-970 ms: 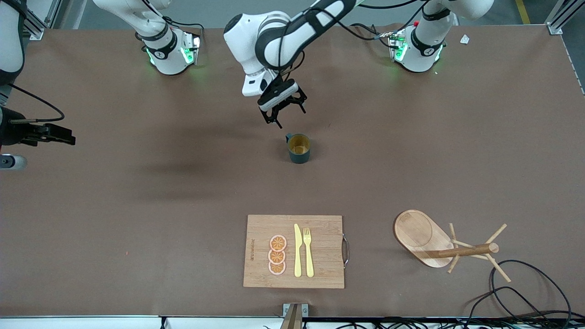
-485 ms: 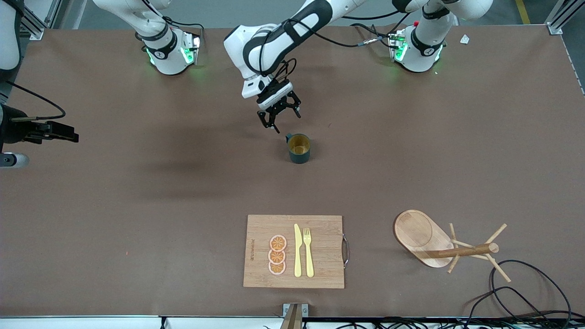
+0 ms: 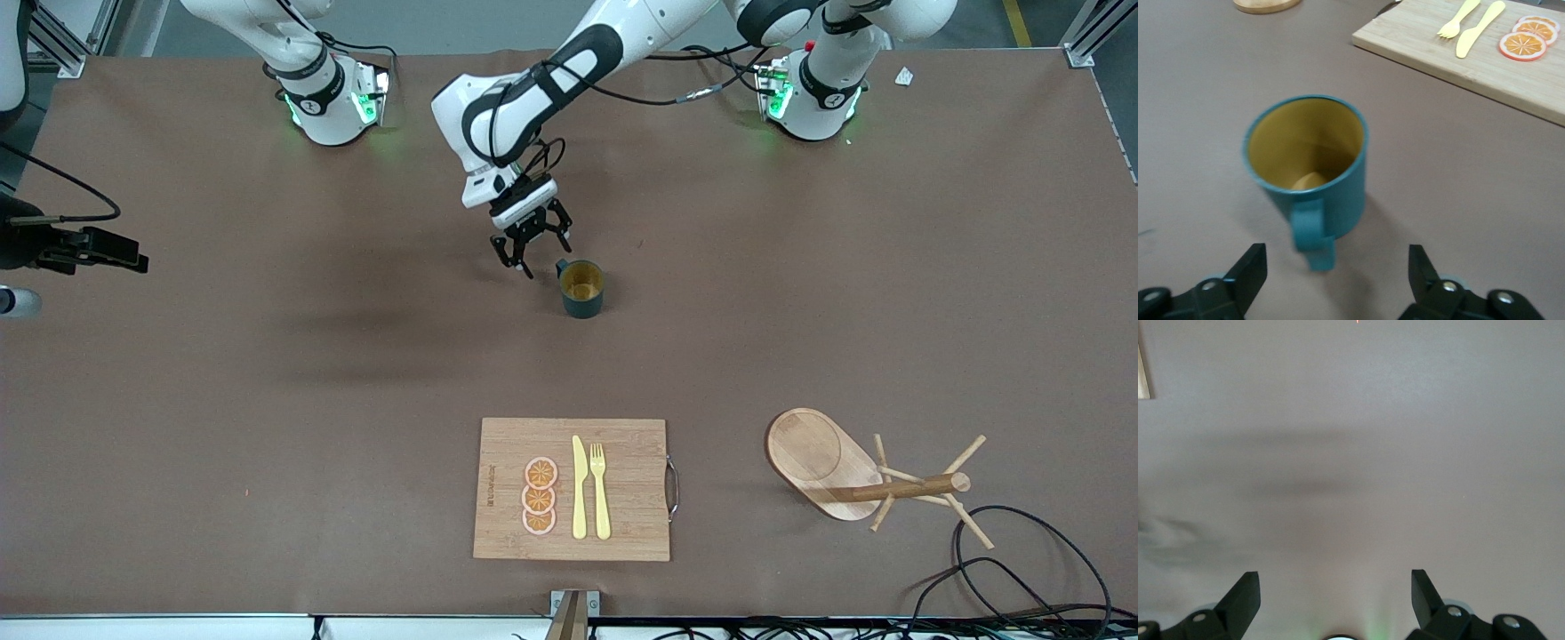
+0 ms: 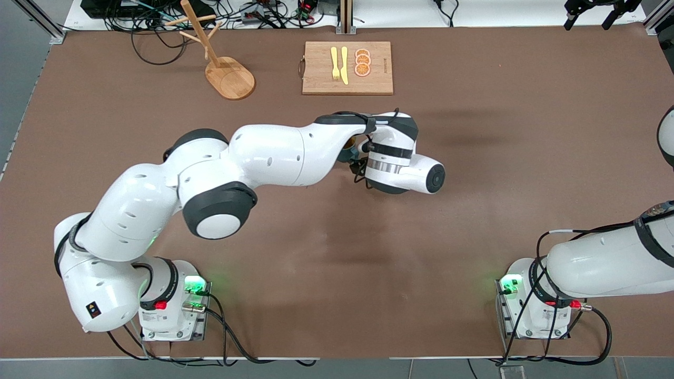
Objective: Pass cup and hang on rack
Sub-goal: 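Lower the left gripper onto the mug handle and close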
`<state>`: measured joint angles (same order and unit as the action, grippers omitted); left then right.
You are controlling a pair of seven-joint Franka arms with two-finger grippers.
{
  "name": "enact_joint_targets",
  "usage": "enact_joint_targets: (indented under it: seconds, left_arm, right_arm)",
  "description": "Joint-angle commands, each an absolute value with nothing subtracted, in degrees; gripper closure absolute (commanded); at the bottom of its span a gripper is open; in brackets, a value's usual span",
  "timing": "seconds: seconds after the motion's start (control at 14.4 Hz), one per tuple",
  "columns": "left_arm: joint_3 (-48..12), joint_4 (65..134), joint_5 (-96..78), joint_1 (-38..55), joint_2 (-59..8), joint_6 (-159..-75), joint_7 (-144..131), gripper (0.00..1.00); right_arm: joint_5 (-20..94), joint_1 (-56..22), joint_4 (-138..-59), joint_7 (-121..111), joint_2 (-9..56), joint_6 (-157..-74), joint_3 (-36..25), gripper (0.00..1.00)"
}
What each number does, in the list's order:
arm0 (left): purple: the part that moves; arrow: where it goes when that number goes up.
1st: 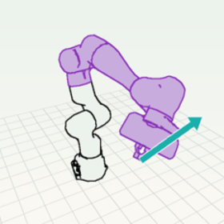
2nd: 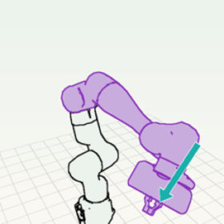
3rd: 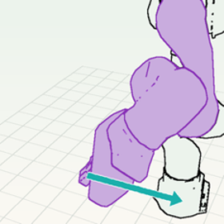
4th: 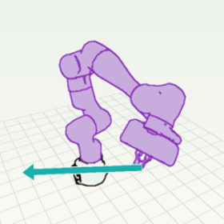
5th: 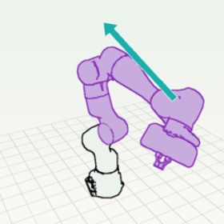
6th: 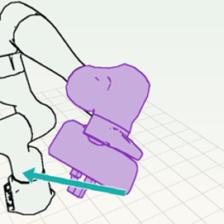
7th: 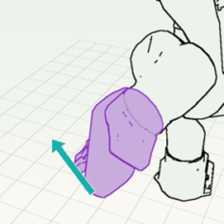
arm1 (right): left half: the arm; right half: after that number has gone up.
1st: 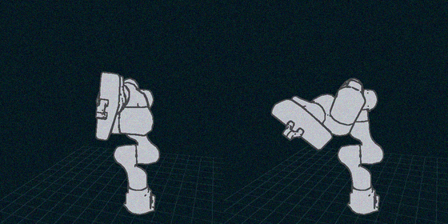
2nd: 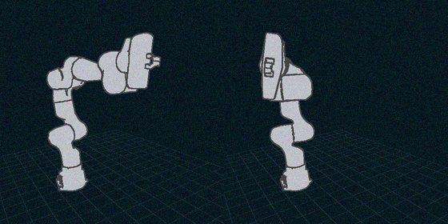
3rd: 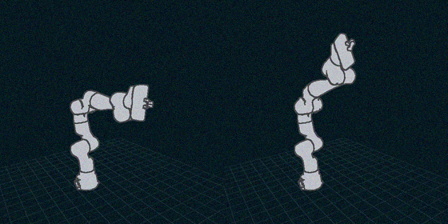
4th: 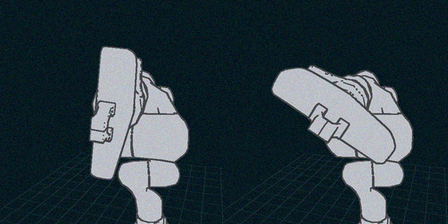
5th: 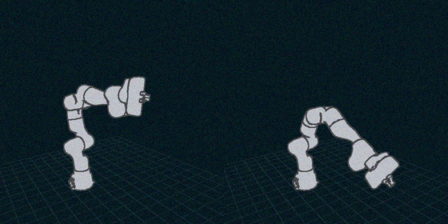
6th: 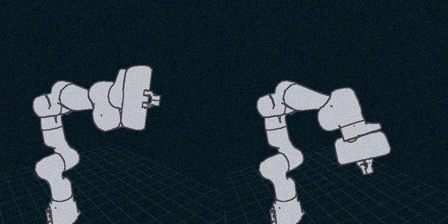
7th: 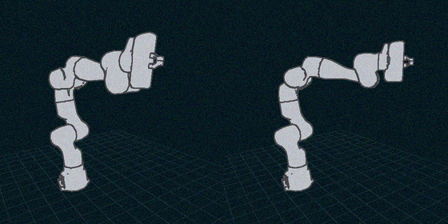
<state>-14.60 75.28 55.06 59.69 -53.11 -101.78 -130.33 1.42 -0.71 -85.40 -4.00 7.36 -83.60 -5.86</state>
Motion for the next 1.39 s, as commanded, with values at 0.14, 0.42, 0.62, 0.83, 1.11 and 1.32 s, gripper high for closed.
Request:
enact_joint_targets:
  seconds: [0.14,0.42,0.62,0.83,1.11,1.32]
  left_arm:
    - [-12.7,73.2,56.1,61.0,-55.6,-102.1,-130.1,0.22]
    - [-12.7,73.5,55.7,60.9,-55.5,-101.5,-129.9,0.48]
    - [-12.7,73.7,55.4,60.7,-55.4,-99.5,-129.8,0.77]
    - [-12.7,73.7,54.0,60.6,-54.7,-98.9,-127.0,0.99]
    - [-13.0,73.3,52.2,57.5,-50.9,-98.9,-122.7,1.0]
    - [-13.8,73.0,48.8,52.6,-46.9,-99.2,-116.1,1.0]
  right_arm:
    - [1.8,-1.4,-92.0,-1.5,-0.3,-83.7,-5.5,0.0]
    - [1.8,-1.1,-95.1,-1.5,-4.2,-83.5,-5.6,0.0]
    - [1.8,-1.1,-95.0,-1.5,-6.0,-83.1,-5.8,0.0]
    - [1.8,-1.1,-94.7,-1.8,-7.2,-83.5,-5.7,0.0]
    - [1.8,-1.1,-94.6,-1.9,-6.9,-81.9,-5.8,0.0]
    - [1.8,-1.1,-94.7,-1.9,-6.9,-80.8,-5.8,0.0]
